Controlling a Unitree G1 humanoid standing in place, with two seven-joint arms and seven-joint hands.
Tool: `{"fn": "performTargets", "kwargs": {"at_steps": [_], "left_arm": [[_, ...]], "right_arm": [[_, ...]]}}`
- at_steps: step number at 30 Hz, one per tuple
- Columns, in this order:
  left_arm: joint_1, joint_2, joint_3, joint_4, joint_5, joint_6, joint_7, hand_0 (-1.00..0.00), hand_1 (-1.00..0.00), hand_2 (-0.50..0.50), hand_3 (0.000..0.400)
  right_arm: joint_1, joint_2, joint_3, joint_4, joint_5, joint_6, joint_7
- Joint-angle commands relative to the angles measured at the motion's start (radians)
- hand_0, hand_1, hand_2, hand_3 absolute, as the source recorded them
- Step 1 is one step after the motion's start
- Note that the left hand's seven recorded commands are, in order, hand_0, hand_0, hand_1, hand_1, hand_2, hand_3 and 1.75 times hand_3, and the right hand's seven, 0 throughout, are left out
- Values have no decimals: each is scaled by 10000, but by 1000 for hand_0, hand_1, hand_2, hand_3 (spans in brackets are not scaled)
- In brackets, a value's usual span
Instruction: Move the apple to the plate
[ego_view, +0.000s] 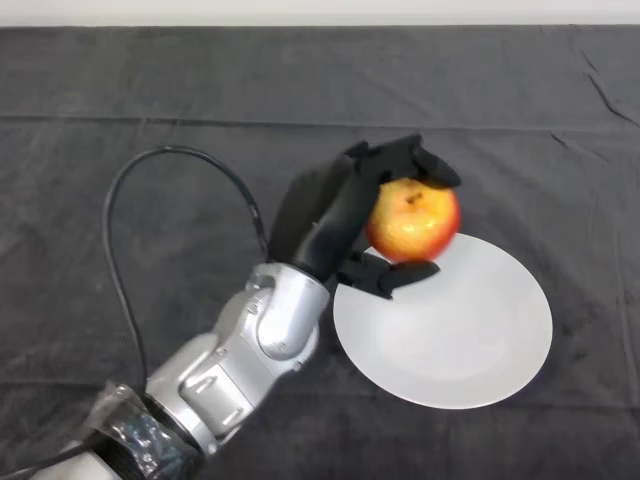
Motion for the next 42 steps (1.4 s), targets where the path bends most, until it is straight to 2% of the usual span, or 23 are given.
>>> {"fn": "performTargets", "kwargs": {"at_steps": [1,18,29,36,37,38,39,40,42], "left_arm": [[114,31,-301,-95,344,81,69,-1000,-1000,0,400],[-364,-350,-2032,874,133,158,-149,-1000,-1000,0,400],[-710,-382,-2525,1962,-15,-322,-215,-1000,-1000,0,400],[-897,-445,-2669,2404,-174,-373,-276,-1000,-1000,0,400],[-916,-447,-2681,2441,-200,-373,-285,-1000,-792,-104,400],[-932,-449,-2691,2467,-224,-368,-293,-1000,-357,-322,400],[-946,-450,-2700,2487,-246,-361,-300,-1000,-220,-390,400],[-956,-451,-2708,2501,-267,-353,-305,-1000,0,-500,400],[-968,-447,-2721,2513,-307,-336,-312,-937,0,-469,375]], "right_arm": [[-113,131,-33,-334,108,-119,-44],[-111,132,-34,-340,111,-116,-53],[-116,124,-40,-324,116,-116,-47],[-119,118,-44,-310,119,-116,-41],[-120,117,-45,-308,120,-117,-40],[-120,116,-45,-306,120,-117,-39],[-121,115,-46,-304,120,-117,-38],[-121,114,-46,-303,121,-117,-37],[-122,113,-47,-300,121,-117,-35]]}}
